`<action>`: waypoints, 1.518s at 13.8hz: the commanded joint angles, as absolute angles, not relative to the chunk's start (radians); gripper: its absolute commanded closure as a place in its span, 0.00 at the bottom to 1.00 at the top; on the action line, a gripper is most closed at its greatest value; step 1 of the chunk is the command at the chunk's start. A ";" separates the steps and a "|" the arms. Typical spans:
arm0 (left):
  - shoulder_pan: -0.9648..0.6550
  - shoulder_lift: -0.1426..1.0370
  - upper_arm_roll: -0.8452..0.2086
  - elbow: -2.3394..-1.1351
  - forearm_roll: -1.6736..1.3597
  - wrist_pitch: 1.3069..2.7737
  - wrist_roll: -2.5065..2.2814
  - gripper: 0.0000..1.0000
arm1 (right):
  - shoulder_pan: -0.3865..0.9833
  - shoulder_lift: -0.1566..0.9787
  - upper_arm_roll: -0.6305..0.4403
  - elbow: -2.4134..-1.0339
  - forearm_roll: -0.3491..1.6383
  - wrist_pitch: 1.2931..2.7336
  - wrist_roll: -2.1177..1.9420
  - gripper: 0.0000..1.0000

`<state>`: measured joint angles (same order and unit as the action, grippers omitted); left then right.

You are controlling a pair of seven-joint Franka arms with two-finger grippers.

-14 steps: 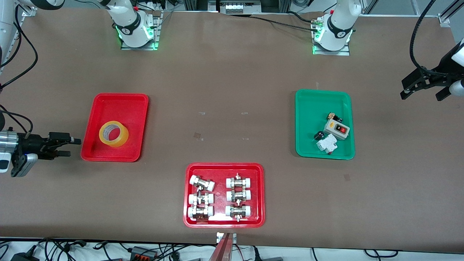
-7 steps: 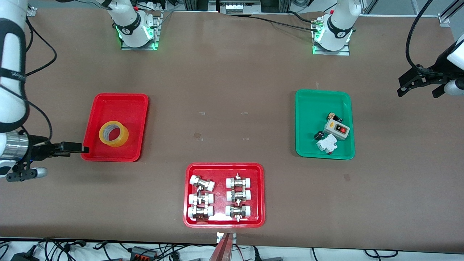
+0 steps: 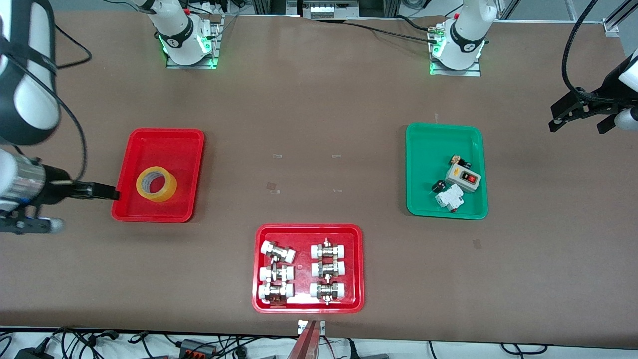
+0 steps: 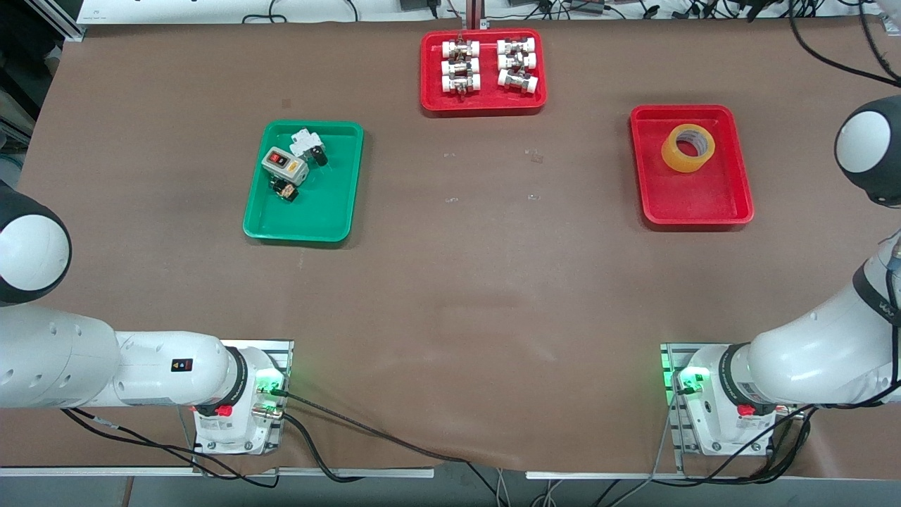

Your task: Left arm passes tape to right arm into tray

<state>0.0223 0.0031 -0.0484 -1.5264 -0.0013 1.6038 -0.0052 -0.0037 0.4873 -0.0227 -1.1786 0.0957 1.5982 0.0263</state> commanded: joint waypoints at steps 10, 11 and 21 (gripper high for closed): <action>0.028 0.009 -0.048 -1.516 0.021 1.566 -0.021 0.00 | -0.031 0.235 -0.031 -1.325 -0.037 1.621 -0.012 0.00; 0.028 0.009 -0.046 -1.516 0.021 1.566 -0.021 0.00 | -0.031 0.212 -0.031 -1.354 -0.037 1.631 -0.024 0.00; 0.028 0.006 -0.044 -1.516 0.021 1.566 -0.021 0.00 | -0.028 -0.002 -0.026 -1.703 -0.043 1.770 -0.026 0.00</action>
<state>0.0257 0.0057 -0.0420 -1.5267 -0.0012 1.5809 -0.0141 -0.0238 0.0222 -0.0316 -1.6783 -0.0391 1.7507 -0.0129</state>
